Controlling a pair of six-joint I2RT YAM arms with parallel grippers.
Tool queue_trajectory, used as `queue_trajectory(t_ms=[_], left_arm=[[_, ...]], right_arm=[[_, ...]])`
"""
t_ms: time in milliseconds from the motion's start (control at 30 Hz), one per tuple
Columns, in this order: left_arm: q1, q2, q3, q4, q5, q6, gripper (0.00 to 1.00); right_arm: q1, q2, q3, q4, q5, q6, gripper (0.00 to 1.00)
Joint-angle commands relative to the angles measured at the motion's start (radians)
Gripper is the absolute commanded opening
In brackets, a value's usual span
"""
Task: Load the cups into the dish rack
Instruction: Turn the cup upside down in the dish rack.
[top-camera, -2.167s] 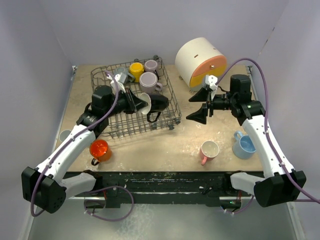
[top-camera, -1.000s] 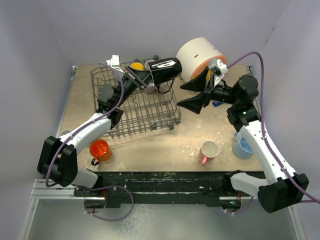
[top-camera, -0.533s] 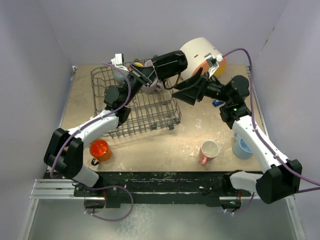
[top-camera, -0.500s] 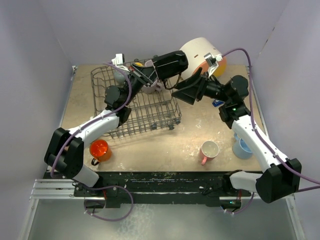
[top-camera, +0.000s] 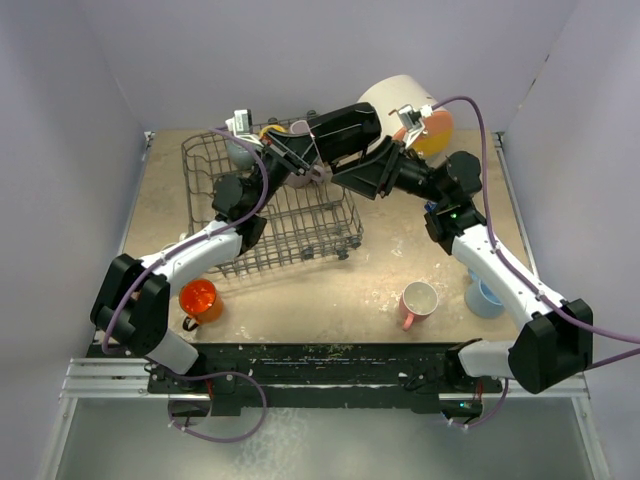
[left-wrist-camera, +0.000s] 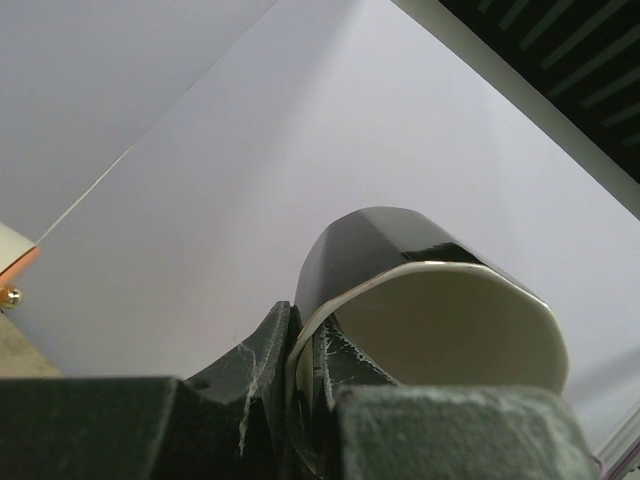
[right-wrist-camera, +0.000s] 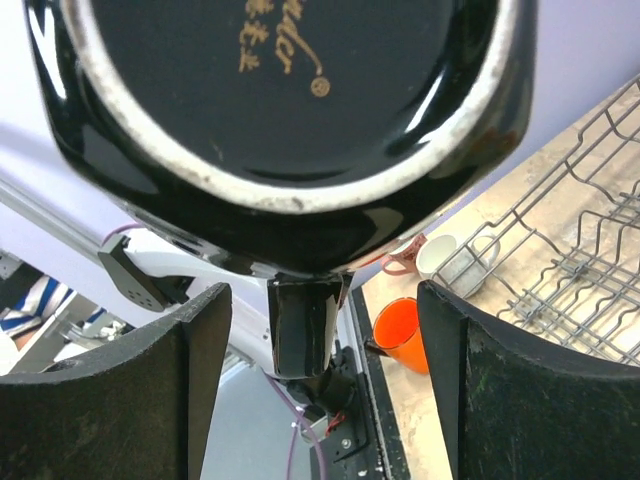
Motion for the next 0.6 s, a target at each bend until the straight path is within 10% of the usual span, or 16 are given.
queue_trajectory(t_ms=[0, 333, 567], left_arm=[[-0.001, -0.011, 0.039, 0.16, -0.018, -0.003, 0.0], [-0.001, 0.009, 0.033, 0.19, 0.013, -0.003, 0.0], [-0.001, 0.025, 0.033, 0.21, 0.024, -0.005, 0.0]], right_arm=[[0.008, -0.006, 0.045, 0.072, 0.035, 0.04, 0.74], [0.008, 0.0, 0.049, 0.092, 0.049, 0.07, 0.51], [0.008, 0.003, 0.049, 0.091, 0.05, 0.085, 0.0]])
